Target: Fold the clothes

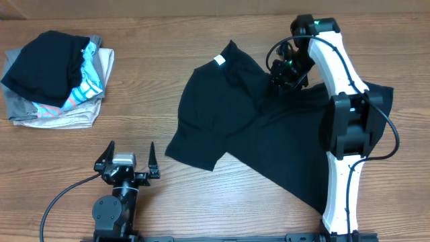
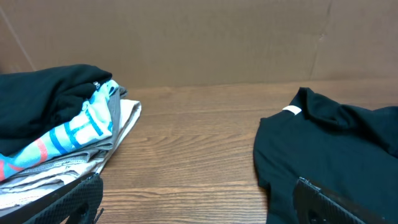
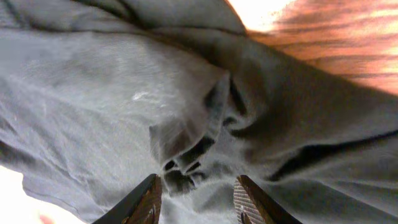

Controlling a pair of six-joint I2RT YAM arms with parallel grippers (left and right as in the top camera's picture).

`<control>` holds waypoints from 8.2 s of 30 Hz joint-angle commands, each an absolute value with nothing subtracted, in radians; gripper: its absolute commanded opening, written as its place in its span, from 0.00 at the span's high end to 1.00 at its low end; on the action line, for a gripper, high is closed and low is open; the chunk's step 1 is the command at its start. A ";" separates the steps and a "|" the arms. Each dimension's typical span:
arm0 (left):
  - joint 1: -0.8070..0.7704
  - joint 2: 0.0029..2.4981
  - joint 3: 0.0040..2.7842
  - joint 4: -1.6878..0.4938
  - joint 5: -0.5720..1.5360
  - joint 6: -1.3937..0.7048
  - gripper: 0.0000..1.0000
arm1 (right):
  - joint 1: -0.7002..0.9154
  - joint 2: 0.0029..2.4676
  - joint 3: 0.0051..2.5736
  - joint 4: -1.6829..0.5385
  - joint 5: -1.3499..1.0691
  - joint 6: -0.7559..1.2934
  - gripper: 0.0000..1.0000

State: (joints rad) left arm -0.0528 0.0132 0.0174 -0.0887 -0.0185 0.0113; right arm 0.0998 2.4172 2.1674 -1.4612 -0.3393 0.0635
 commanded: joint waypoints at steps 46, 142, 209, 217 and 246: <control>-0.062 0.006 0.010 -0.085 -0.007 0.030 0.00 | 0.118 2.379 2.081 -1.347 -0.462 0.238 0.46; -0.062 0.006 0.010 -0.085 -0.007 0.030 0.00 | 0.038 2.597 2.245 -0.397 -0.026 -0.239 0.96; -0.062 0.006 0.010 -0.085 -0.007 0.030 0.00 | 0.033 2.600 2.310 -0.828 -0.008 -0.024 0.96; -0.062 0.006 0.010 -0.085 -0.007 0.030 0.00 | 0.016 2.590 2.312 -0.830 -0.084 -0.034 0.89; -0.062 0.006 0.010 -0.085 -0.007 0.030 0.00 | 0.085 2.610 2.312 -0.752 0.007 -0.105 0.50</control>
